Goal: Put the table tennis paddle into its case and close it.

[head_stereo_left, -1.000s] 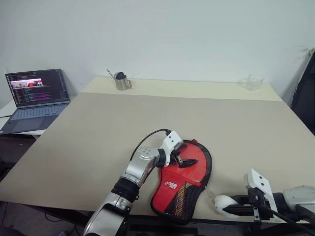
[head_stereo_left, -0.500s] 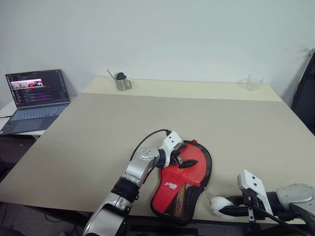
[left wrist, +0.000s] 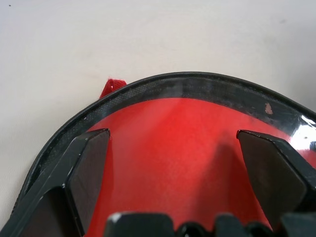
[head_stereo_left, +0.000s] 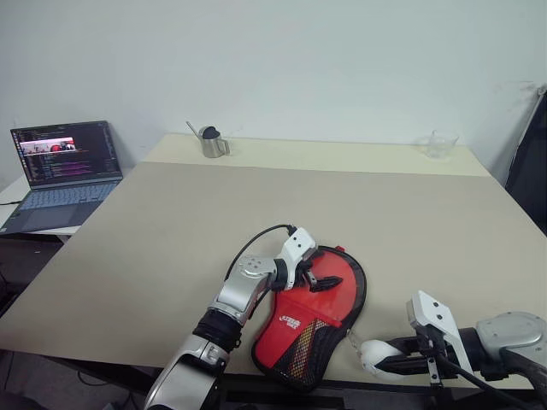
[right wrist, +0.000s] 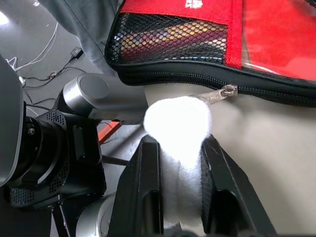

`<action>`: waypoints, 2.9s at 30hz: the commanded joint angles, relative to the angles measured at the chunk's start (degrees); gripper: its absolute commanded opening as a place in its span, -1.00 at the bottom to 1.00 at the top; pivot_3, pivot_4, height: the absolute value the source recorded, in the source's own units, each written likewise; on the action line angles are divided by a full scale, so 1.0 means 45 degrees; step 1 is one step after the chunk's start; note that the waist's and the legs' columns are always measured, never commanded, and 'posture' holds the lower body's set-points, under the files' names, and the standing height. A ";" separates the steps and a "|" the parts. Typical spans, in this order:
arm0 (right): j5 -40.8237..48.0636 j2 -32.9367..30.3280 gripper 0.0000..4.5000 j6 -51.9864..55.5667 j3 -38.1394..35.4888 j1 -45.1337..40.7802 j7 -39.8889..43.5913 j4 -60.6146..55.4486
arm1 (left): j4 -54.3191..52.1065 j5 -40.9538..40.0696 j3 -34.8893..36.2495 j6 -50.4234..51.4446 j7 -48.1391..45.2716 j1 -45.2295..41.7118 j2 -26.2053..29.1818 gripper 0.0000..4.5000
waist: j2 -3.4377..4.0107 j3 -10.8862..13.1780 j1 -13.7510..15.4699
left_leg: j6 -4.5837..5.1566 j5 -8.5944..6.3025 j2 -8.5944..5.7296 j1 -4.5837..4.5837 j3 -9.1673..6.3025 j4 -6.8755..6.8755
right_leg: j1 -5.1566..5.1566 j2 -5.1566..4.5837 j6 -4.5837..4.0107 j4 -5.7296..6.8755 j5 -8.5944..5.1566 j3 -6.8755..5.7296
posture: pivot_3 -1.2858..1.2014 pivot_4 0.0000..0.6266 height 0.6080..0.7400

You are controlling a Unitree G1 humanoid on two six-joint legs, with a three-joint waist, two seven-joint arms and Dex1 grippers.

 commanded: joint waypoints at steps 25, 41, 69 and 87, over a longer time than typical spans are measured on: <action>-0.0023 0.4981 0.99 0.3233 -0.1628 -0.5903 -0.6159 0.5129 | -0.1212 -0.2334 0.1873 0.0502 -0.4275 -0.2005 0.3363 1.00 | -0.0079 0.0084 -0.0358 | -0.0007 0.0009 0.0043 -0.0008 0.0023 0.0005 | -0.0088 0.0067 -0.0067 0.0159 -0.0013 0.0049 | 0.03 -0.52 1.00; -0.0191 0.7091 0.45 0.5759 -0.0818 -0.6377 -0.8426 0.4927 | -0.3047 -0.2761 0.1801 0.1186 -0.5609 -0.0765 0.5788 1.00 | -0.0051 0.0101 -0.0311 | -0.0006 0.0009 0.0048 -0.0011 0.0033 0.0013 | -0.0109 0.0054 -0.0087 0.0204 -0.0040 0.0048 | 0.03 -0.52 1.00; -0.4769 0.5396 -0.99 -0.2092 0.3247 -1.0721 -0.4316 1.0744 | -0.2073 -0.1842 0.1563 0.0559 -0.4563 -0.1178 0.5165 1.00 | -0.0050 0.0104 -0.0492 | 0.0014 0.0021 0.0048 -0.0079 0.0051 0.0027 | -0.0187 0.0073 -0.0080 0.0211 -0.0009 0.0077 | 0.03 -0.52 1.00; -0.6162 0.6470 -0.75 -0.3964 0.2886 -1.2079 -0.3041 1.4100 | -0.2468 -0.1761 0.1071 0.0543 -0.4460 -0.1183 0.4321 1.00 | -0.0046 0.0107 -0.0499 | 0.0011 0.0023 0.0052 -0.0134 0.0053 0.0058 | -0.0235 0.0073 -0.0108 0.0249 0.0006 0.0070 | 0.03 -0.52 1.00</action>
